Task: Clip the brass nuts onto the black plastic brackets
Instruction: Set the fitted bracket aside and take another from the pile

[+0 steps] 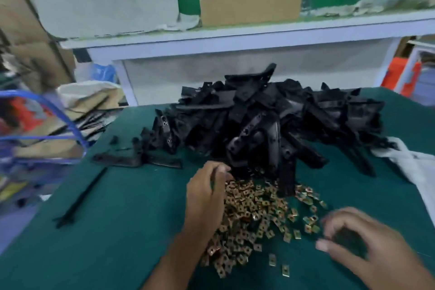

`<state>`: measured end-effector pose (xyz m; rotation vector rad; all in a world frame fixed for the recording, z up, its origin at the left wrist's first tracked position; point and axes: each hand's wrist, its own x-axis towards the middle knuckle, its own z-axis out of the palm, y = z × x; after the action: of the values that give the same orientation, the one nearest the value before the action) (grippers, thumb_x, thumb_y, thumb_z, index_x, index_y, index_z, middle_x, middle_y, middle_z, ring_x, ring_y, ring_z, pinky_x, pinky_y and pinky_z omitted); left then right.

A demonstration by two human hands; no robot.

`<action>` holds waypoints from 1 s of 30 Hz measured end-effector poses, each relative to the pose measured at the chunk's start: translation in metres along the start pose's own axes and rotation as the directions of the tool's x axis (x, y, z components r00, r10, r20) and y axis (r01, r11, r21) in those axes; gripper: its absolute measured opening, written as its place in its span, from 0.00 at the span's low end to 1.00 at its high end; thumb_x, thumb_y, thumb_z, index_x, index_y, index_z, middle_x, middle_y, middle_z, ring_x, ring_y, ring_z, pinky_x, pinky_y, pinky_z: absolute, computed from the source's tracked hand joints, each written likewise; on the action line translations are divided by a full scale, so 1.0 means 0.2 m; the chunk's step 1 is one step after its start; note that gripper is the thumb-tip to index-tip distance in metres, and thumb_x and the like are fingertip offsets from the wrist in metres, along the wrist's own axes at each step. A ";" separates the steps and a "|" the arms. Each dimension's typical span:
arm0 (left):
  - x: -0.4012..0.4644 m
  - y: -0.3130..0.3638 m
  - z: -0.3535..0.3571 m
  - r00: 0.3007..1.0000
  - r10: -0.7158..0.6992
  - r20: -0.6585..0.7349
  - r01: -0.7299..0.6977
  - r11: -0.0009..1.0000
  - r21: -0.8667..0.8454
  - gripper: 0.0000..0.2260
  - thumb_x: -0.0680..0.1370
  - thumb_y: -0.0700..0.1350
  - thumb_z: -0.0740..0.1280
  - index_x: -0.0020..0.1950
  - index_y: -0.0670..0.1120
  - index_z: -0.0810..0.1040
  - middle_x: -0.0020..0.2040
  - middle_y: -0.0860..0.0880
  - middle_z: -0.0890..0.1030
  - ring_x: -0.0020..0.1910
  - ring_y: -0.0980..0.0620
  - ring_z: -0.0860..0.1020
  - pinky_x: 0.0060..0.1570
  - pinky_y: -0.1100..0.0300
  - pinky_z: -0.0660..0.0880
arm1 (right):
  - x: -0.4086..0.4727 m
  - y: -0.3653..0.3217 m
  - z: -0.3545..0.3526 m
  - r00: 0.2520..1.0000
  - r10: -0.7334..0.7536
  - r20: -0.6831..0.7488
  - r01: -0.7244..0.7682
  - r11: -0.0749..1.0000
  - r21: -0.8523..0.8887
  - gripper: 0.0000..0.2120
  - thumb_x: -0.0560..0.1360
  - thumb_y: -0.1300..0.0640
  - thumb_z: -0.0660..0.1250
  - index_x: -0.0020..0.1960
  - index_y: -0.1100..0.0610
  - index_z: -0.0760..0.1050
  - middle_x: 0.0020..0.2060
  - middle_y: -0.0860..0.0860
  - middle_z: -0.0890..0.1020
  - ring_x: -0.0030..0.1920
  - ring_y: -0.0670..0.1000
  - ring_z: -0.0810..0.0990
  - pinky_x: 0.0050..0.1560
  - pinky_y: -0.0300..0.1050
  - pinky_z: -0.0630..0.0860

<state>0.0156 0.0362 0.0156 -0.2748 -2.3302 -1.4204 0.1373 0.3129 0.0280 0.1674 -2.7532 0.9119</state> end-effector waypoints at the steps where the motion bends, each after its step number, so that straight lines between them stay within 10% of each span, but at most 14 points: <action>1: 0.02 -0.05 -0.02 0.999 -0.040 -0.019 0.040 0.999 0.014 0.11 0.84 0.57 0.58 0.48 0.58 0.77 0.43 0.58 0.82 0.40 0.59 0.78 0.42 0.55 0.75 | 0.10 -0.12 0.04 0.999 -0.043 0.017 0.043 0.999 -0.004 0.20 0.69 0.22 0.60 0.47 0.34 0.76 0.54 0.31 0.77 0.54 0.34 0.77 0.49 0.34 0.74; 7: 0.04 -0.14 0.00 0.976 -0.207 -0.069 0.200 0.975 -0.102 0.11 0.84 0.51 0.61 0.44 0.54 0.78 0.41 0.60 0.82 0.37 0.56 0.78 0.35 0.64 0.71 | 0.48 -0.19 0.33 0.943 -0.133 0.305 0.192 0.967 -0.170 0.30 0.73 0.26 0.59 0.72 0.34 0.63 0.64 0.31 0.65 0.64 0.40 0.61 0.65 0.42 0.63; 14: 0.04 -0.14 0.01 0.961 -0.276 -0.004 0.273 0.952 -0.140 0.05 0.80 0.52 0.66 0.45 0.55 0.78 0.41 0.58 0.81 0.40 0.57 0.78 0.38 0.68 0.72 | 0.50 -0.14 0.42 0.955 -0.208 0.211 0.243 0.957 -0.156 0.10 0.77 0.37 0.65 0.58 0.35 0.74 0.49 0.31 0.74 0.53 0.37 0.71 0.55 0.39 0.66; 18: 0.07 -0.13 0.03 0.997 -0.069 0.030 0.065 0.991 0.114 0.10 0.76 0.55 0.71 0.56 0.61 0.76 0.49 0.64 0.78 0.52 0.62 0.74 0.50 0.67 0.71 | 0.49 -0.12 0.42 0.966 -0.196 0.171 0.213 0.973 -0.085 0.10 0.74 0.48 0.75 0.51 0.38 0.78 0.44 0.34 0.77 0.48 0.38 0.75 0.50 0.38 0.67; 22: 0.19 -0.08 0.13 0.939 0.156 0.308 -0.303 0.802 0.515 0.23 0.79 0.54 0.69 0.73 0.58 0.70 0.63 0.55 0.70 0.63 0.53 0.67 0.64 0.57 0.66 | 0.49 -0.15 0.41 0.964 -0.212 0.162 0.227 0.971 -0.079 0.05 0.76 0.49 0.72 0.51 0.40 0.79 0.47 0.34 0.76 0.50 0.39 0.74 0.54 0.39 0.68; 26: 0.23 -0.05 0.13 0.911 0.380 0.157 -0.404 0.755 0.517 0.03 0.80 0.48 0.70 0.52 0.51 0.81 0.51 0.52 0.78 0.51 0.48 0.76 0.53 0.51 0.74 | 0.50 -0.16 0.39 0.948 -0.210 0.240 0.239 0.966 -0.098 0.04 0.79 0.50 0.70 0.53 0.44 0.79 0.52 0.35 0.76 0.54 0.37 0.73 0.59 0.35 0.64; 30: 0.24 -0.08 0.10 0.894 0.434 0.109 -0.423 0.740 0.522 0.08 0.77 0.53 0.72 0.53 0.51 0.80 0.53 0.55 0.79 0.53 0.50 0.75 0.55 0.53 0.72 | 0.53 -0.18 0.39 0.944 -0.188 0.270 0.207 0.977 -0.044 0.03 0.81 0.51 0.68 0.54 0.45 0.78 0.51 0.36 0.77 0.53 0.39 0.73 0.59 0.38 0.67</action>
<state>-0.0388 0.0442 0.0151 -0.5817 -2.3282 -0.5159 0.0275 0.2339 0.0142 0.5827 -2.9351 0.7861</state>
